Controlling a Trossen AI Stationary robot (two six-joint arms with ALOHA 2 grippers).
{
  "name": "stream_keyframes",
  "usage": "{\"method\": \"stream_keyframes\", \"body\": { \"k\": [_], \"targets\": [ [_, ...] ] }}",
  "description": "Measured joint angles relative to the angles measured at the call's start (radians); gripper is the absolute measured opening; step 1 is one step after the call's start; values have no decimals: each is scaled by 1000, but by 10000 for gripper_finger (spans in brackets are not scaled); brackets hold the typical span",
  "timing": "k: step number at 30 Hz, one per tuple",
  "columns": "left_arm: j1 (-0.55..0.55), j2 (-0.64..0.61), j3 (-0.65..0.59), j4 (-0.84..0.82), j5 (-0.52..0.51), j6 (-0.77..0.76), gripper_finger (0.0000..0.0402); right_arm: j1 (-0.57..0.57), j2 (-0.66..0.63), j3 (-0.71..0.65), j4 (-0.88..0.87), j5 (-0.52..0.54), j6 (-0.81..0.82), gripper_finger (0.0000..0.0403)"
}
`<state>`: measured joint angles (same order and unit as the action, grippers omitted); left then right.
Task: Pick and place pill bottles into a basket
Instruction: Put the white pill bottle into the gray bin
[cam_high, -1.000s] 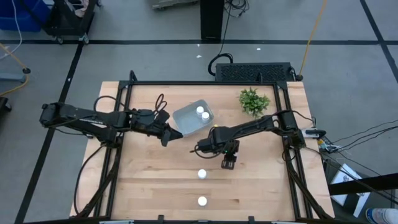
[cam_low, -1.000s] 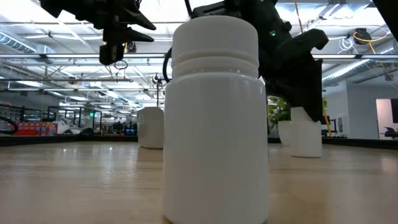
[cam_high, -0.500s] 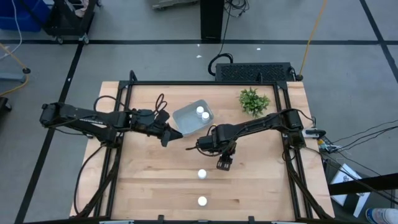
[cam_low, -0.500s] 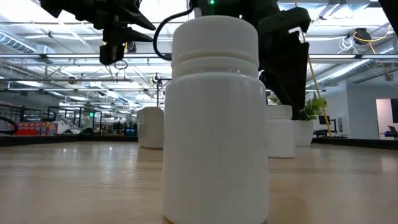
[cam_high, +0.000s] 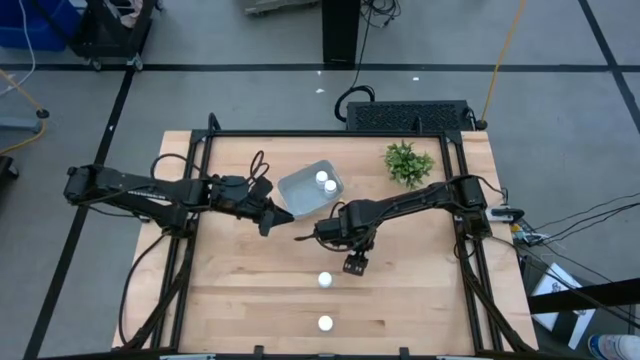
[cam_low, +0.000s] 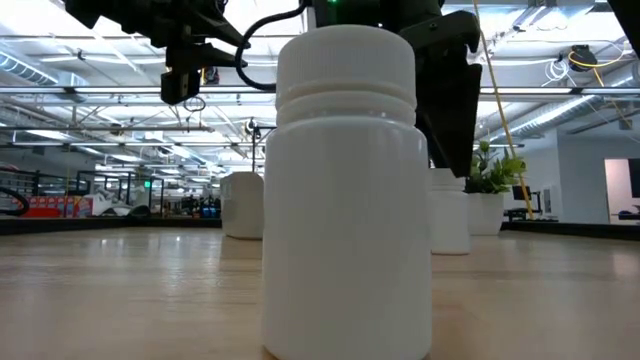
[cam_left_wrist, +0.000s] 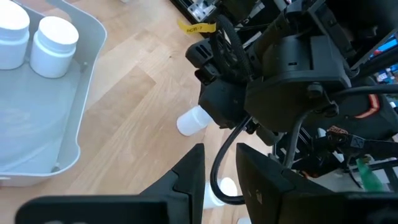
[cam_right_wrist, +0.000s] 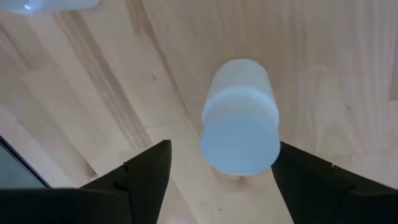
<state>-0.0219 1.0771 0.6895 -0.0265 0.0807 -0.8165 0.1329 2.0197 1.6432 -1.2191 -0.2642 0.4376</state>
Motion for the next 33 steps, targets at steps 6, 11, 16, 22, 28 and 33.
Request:
{"method": "stream_keyframes", "body": {
  "k": [6,11,16,22,28,33],
  "targets": [
    [0,0,0,0,0,2,97,-4,0,0,45,21,23,274],
    [0,0,0,0,0,2,97,-10,0,0,69,54,41,274],
    [0,0,0,0,0,2,97,-8,0,1,69,54,33,270],
    [0,0,0,0,0,2,97,-9,0,1,67,54,30,247],
    [0,0,0,0,0,2,97,-9,0,1,64,54,22,213],
    [0,0,0,0,0,2,97,-9,0,1,64,54,19,179]
  ]
}}
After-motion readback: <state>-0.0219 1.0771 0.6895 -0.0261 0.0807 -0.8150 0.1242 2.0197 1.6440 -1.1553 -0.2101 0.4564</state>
